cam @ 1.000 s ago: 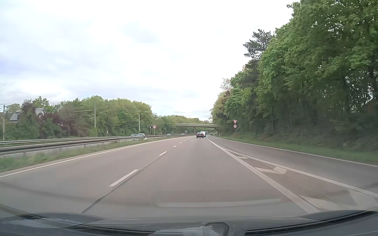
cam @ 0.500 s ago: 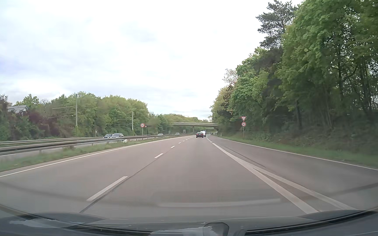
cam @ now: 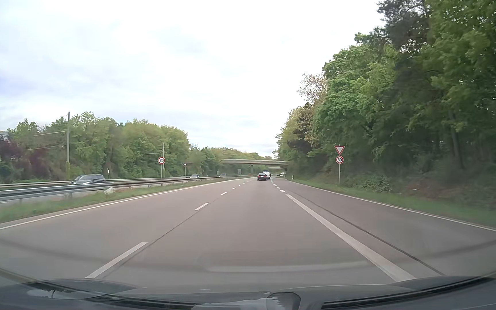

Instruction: Follow the waypoints while adhering to traffic rules and regulations

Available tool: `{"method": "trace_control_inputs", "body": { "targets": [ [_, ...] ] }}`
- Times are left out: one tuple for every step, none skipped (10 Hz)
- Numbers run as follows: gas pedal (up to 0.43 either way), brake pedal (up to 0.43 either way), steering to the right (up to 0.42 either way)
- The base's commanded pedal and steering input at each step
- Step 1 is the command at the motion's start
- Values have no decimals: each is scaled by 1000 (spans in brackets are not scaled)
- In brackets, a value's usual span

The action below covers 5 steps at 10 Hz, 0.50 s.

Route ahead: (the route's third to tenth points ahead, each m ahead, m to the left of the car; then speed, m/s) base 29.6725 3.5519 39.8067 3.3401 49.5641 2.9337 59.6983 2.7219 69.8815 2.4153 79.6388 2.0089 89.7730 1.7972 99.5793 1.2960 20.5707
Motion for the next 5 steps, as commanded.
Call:
{"method": "trace_control_inputs", "body": {
  "targets": [
    [110, 0, 2],
    [110, 0, 2],
    [110, 0, 2],
    [110, 0, 2],
    [110, 0, 2]
  ]
}}
